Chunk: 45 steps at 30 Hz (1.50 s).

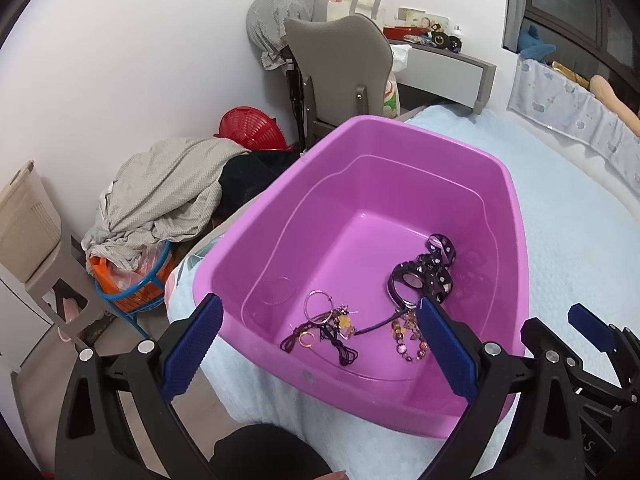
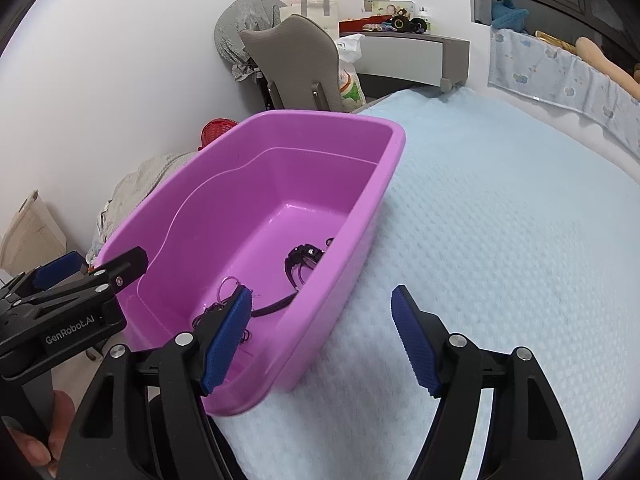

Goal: Organize jewelry
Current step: 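Hold both open tools above the jewelry in the pink tub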

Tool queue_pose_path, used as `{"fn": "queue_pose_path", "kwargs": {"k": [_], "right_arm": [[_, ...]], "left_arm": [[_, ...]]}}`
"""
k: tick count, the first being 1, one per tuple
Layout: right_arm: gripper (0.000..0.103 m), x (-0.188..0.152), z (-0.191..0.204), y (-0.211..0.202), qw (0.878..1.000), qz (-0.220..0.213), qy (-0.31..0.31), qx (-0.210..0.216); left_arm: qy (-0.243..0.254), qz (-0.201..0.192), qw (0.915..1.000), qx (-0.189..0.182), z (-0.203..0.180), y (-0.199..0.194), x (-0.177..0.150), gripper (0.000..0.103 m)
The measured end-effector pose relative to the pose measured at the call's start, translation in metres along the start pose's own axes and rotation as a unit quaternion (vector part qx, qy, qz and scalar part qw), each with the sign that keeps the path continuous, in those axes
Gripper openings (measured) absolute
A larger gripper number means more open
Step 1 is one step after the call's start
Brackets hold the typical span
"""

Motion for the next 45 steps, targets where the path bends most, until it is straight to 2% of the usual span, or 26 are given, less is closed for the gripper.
{"fn": "queue_pose_path", "kwargs": {"k": [12,45], "right_arm": [[0.069,-0.012,-0.013,-0.008,1.000,-0.007,0.015,-0.004],[0.069,-0.014,-0.007,-0.009,1.000,-0.007,0.010,-0.001]], "left_arm": [[0.003,0.006,1.0000,0.001,-0.008,-0.002,-0.011,0.096],[-0.003,0.008,0.9999,-0.011,-0.009,-0.005,-0.012,0.096]]}}
Point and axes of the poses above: each gripper's, at about its wrist camera, not at the fingertips, and y roughly the way its jaws point, z to its left, x to its top, the point moved 3 cm from there along y, roughly the way its jaws point, and after that the axes turned 6 degrees about x, right-handed, at the moved point
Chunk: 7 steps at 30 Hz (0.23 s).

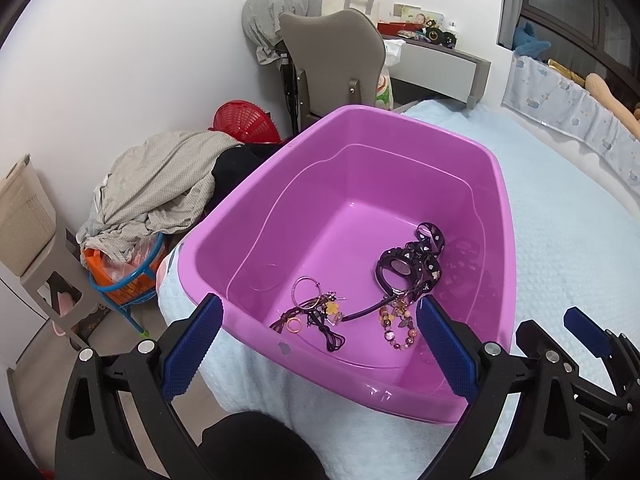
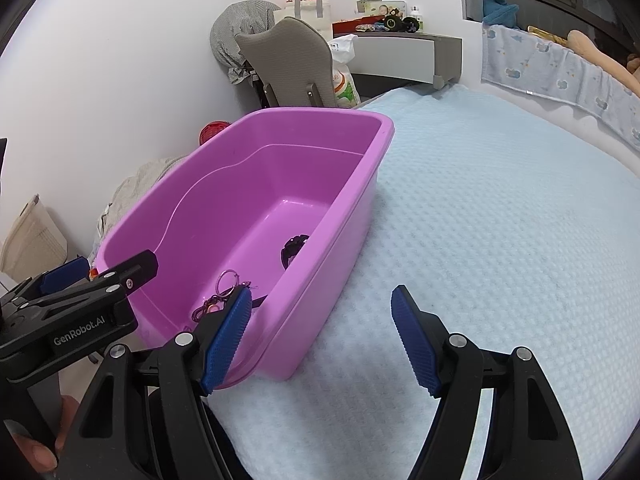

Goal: Organize jewelry
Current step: 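Hold both open tools above the jewelry in the pink tub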

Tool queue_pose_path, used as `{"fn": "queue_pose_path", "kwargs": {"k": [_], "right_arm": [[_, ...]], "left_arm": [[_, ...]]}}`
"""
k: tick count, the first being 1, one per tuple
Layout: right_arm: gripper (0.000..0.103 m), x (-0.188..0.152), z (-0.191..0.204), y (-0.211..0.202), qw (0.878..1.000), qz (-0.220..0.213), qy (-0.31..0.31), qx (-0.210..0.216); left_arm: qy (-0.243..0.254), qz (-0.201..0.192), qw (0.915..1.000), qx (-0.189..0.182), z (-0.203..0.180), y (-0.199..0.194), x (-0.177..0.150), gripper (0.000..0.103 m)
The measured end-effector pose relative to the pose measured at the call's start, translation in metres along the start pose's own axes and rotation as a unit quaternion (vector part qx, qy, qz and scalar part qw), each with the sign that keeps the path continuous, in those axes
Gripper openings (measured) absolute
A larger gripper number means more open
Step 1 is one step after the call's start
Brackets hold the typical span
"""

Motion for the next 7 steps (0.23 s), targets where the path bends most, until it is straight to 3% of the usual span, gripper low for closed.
{"fn": "queue_pose_path", "kwargs": {"k": [7], "right_arm": [[0.069,0.0005,0.0007,0.0003,1.000,0.001,0.003,0.003]], "left_arm": [[-0.006,0.003,1.0000,0.004,0.0035,0.0010,-0.0001,0.096]]}}
Point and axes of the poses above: each gripper's, at about its wrist camera, not at the fingertips, and y roughly the way its jaws point, z to its left, x to its top, the point moved 3 cm from there along y, roughly the way its jaws point, and after that the axes turned 6 degrees about x, right-handed, at the moved point
